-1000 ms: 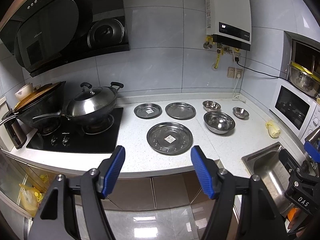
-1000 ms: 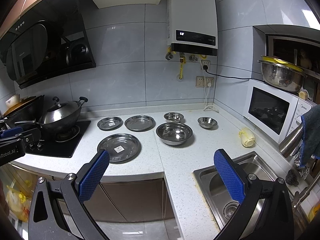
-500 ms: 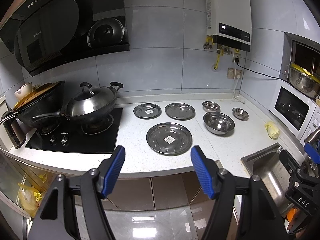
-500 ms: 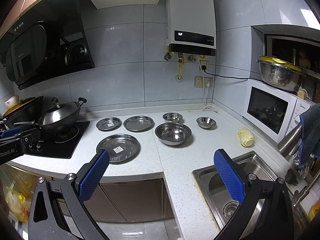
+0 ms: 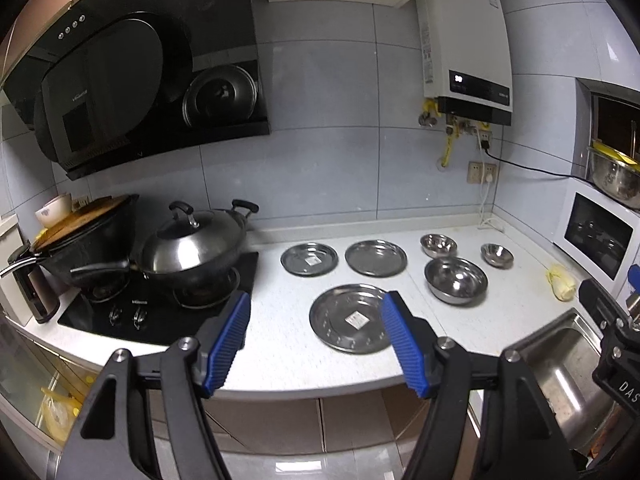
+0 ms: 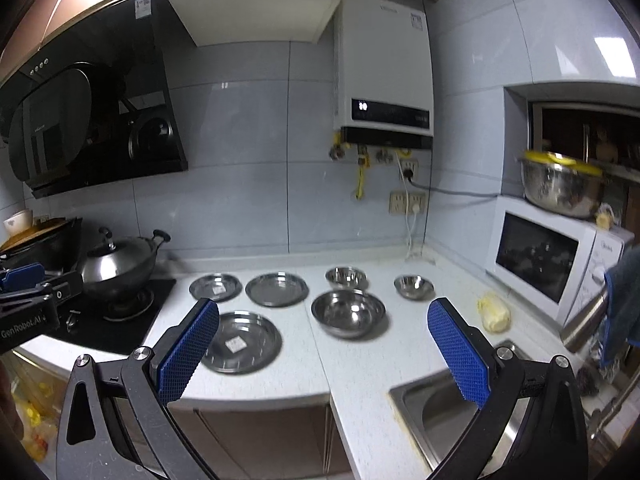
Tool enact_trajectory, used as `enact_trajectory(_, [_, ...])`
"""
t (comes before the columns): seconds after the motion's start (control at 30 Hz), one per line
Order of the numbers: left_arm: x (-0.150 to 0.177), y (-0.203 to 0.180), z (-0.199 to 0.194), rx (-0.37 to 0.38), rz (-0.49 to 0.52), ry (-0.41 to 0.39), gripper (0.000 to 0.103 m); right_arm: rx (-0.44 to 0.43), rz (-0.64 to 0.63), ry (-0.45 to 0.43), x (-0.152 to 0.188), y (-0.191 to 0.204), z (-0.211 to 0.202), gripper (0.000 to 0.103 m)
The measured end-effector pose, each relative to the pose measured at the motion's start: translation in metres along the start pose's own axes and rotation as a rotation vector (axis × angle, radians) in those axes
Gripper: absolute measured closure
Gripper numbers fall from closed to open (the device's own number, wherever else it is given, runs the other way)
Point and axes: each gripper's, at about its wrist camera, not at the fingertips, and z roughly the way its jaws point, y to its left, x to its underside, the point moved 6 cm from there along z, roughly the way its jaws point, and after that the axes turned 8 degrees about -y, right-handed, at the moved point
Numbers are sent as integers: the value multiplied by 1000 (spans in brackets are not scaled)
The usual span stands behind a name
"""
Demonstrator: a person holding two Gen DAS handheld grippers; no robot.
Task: Organize plates and bowls
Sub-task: 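Move both grippers toward the large labeled steel plate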
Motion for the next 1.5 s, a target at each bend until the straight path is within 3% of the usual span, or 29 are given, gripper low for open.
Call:
enact_trajectory(0.5, [-14,27,57,37,-19,-3,36,55,-21,-15,-4,23,38,1])
enact_trajectory(0.87, [-34,-8,163,-17,-30,-19,36,-29,-37,-5,2,26,147,1])
enact_trajectory(1.27, [-22,-39,274,-71,-14,92,36,-167,-42,97,25,26,259,1])
enact_trajectory(1.5, [12,-30,329,-52,14,188,36,-166,-28,208,63,43,300,1])
